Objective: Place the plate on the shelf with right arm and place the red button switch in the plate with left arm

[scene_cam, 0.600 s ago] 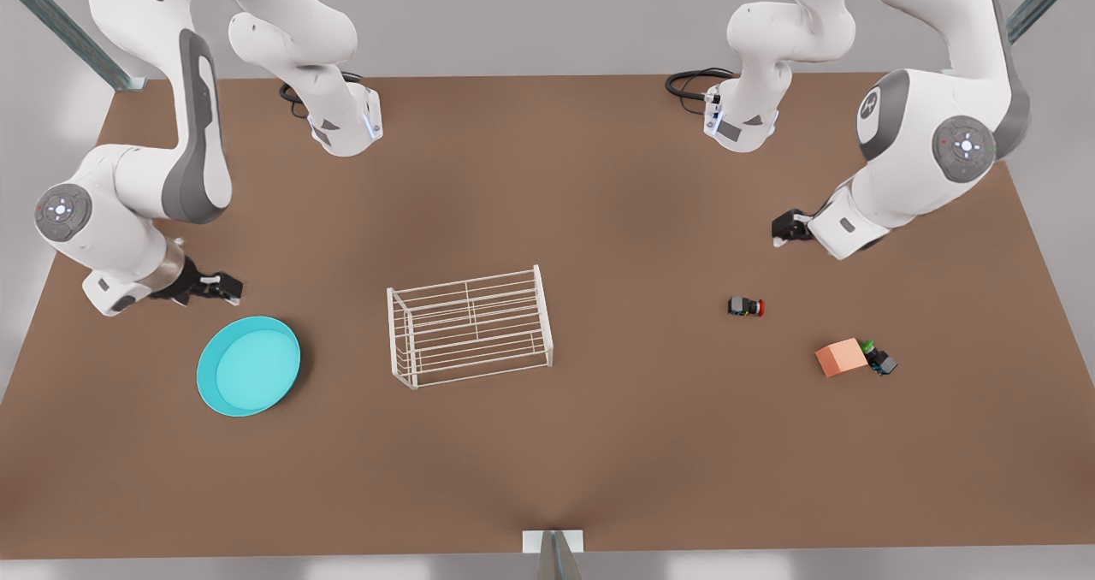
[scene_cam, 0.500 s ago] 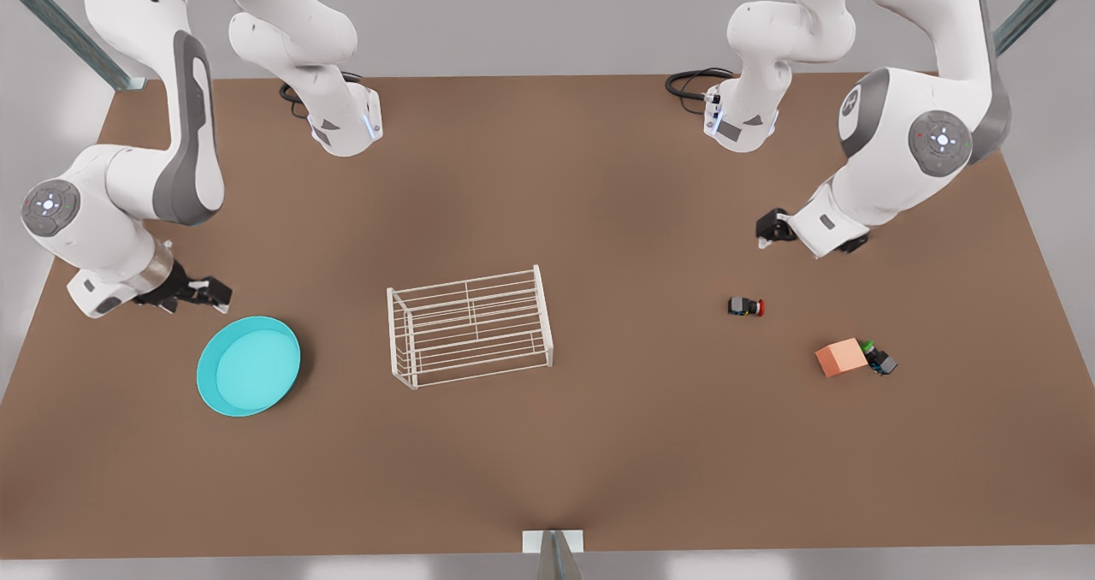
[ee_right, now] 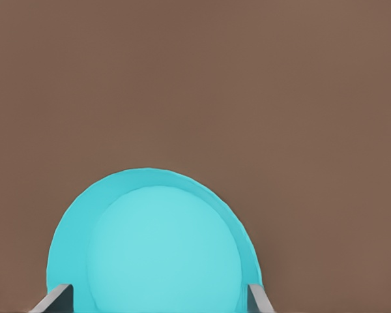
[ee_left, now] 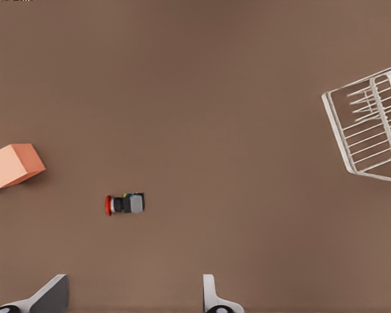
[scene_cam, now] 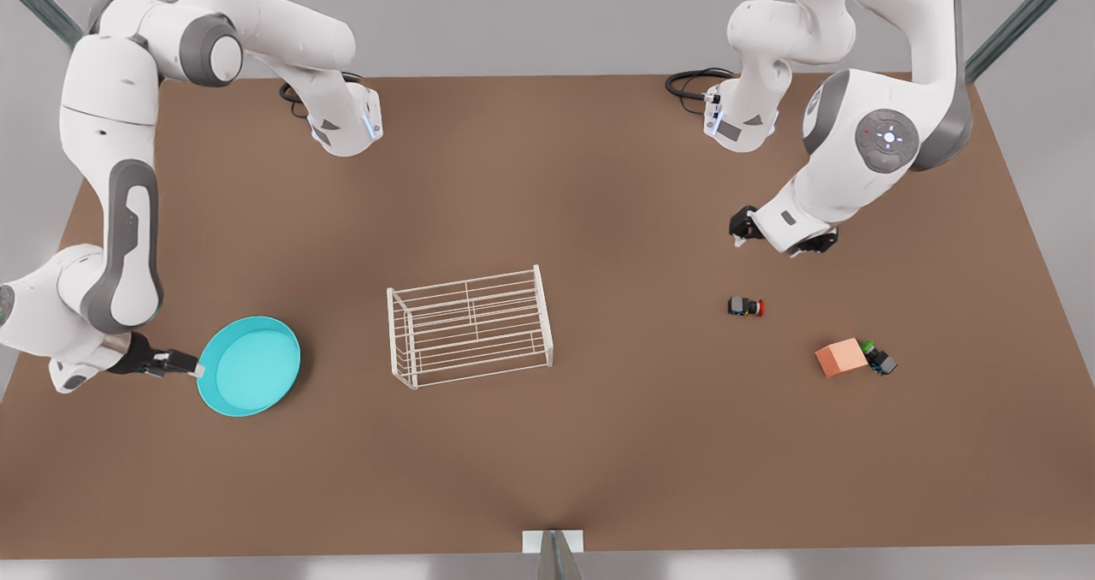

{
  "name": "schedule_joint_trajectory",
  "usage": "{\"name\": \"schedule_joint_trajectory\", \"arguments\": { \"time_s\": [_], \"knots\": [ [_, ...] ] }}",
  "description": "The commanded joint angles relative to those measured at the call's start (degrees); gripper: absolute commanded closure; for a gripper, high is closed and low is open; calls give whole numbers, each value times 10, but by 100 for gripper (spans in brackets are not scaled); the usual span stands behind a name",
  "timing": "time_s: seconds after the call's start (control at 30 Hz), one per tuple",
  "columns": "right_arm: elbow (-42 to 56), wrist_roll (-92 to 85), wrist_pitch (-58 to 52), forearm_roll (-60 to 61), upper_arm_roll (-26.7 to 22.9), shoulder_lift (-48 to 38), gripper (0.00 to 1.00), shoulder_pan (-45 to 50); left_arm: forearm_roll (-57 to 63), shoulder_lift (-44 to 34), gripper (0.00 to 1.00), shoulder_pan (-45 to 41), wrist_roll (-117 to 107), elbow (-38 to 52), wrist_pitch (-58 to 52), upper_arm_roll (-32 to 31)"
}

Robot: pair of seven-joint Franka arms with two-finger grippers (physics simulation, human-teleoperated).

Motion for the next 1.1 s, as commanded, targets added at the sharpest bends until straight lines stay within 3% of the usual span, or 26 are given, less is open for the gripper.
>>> {"name": "schedule_joint_trajectory", "arguments": {
  "time_s": [0.0, 0.53, 0.67, 0.77, 0.83, 1.07],
  "knots": [
    [1, -283, 3, 14, 0, 17, 0, -5, 15, 1, 0, 141, -12, 1, 8, -2],
    [52, -350, 3, 8, 1, 120, 5, -41, 17, 2, 0, 141, -13, 0, 2, -3],
    [62, -340, 3, 11, 1, 133, 17, -46, 17, 1, 0, 141, -13, -1, 1, -3],
    [63, -323, 3, 19, 2, 138, 20, -46, 16, 8, 0, 140, -13, 10, 1, -3],
    [63, -299, 3, 22, 3, 138, 24, -45, 16, 75, 0, 132, -13, 130, -66, -3],
    [63, -269, 3, 23, 3, 143, 37, -35, 17, 80, 0, 132, -12, 125, -67, -3]
  ]
}}
